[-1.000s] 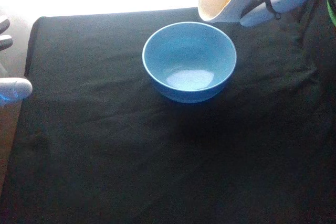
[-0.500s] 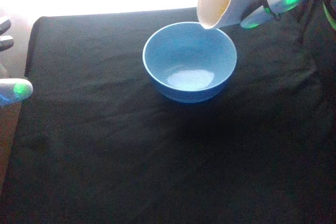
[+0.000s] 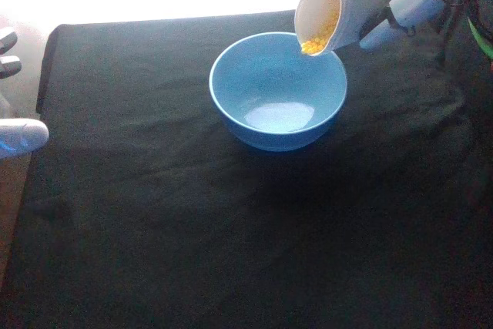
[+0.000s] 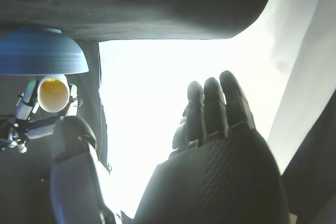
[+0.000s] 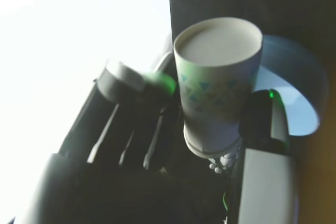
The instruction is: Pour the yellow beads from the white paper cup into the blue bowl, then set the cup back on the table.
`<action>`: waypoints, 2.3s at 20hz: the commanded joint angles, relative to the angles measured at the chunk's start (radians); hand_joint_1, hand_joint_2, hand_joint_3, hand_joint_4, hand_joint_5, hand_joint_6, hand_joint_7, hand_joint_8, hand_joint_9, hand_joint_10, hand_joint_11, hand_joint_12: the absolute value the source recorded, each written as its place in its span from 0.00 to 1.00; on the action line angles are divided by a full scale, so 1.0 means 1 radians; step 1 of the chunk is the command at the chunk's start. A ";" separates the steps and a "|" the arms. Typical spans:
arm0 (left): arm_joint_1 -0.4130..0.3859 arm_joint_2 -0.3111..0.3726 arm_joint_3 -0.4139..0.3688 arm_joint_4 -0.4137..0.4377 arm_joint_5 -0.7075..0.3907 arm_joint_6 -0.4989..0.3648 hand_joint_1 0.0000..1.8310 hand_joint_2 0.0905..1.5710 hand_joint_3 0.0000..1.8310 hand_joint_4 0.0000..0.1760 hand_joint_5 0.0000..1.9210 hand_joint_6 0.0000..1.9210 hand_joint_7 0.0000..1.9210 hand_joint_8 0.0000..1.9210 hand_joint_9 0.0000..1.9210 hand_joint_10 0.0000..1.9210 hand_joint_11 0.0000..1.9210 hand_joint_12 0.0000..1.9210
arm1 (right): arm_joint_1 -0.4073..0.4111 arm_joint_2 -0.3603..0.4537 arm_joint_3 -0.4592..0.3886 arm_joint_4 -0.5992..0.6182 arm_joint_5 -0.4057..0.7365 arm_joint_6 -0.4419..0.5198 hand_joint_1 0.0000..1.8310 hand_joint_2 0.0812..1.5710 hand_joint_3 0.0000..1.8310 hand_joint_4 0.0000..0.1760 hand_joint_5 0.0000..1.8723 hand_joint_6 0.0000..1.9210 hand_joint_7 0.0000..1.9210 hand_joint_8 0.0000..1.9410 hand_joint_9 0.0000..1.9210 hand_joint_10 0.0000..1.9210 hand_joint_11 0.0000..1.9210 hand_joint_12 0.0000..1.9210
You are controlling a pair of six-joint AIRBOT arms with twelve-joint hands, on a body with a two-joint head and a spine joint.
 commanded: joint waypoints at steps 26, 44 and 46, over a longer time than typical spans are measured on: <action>-0.013 0.011 0.005 -0.017 -0.094 -0.008 0.31 0.51 0.00 0.13 0.00 0.00 0.17 0.00 0.11 0.00 0.00 0.20 | 0.091 0.018 -0.112 -0.304 -0.055 -0.001 0.64 0.68 0.00 0.00 0.54 0.47 0.55 0.73 0.60 0.98 0.66 1.00; -0.011 0.006 0.000 -0.031 -0.100 -0.009 0.29 0.52 0.00 0.00 0.00 0.00 0.17 0.00 0.13 0.00 0.00 0.29 | 0.081 0.117 -0.023 0.359 0.083 -0.024 0.64 0.68 0.00 0.00 0.54 0.47 0.59 0.59 0.60 0.91 0.61 1.00; -0.010 0.005 -0.001 -0.031 -0.100 -0.009 0.28 0.51 0.00 0.08 0.00 0.00 0.16 0.00 0.13 0.00 0.00 0.29 | 0.048 0.126 -0.019 0.520 0.135 -0.111 0.70 0.67 0.00 0.00 0.52 0.42 0.61 0.44 0.58 0.65 0.52 0.88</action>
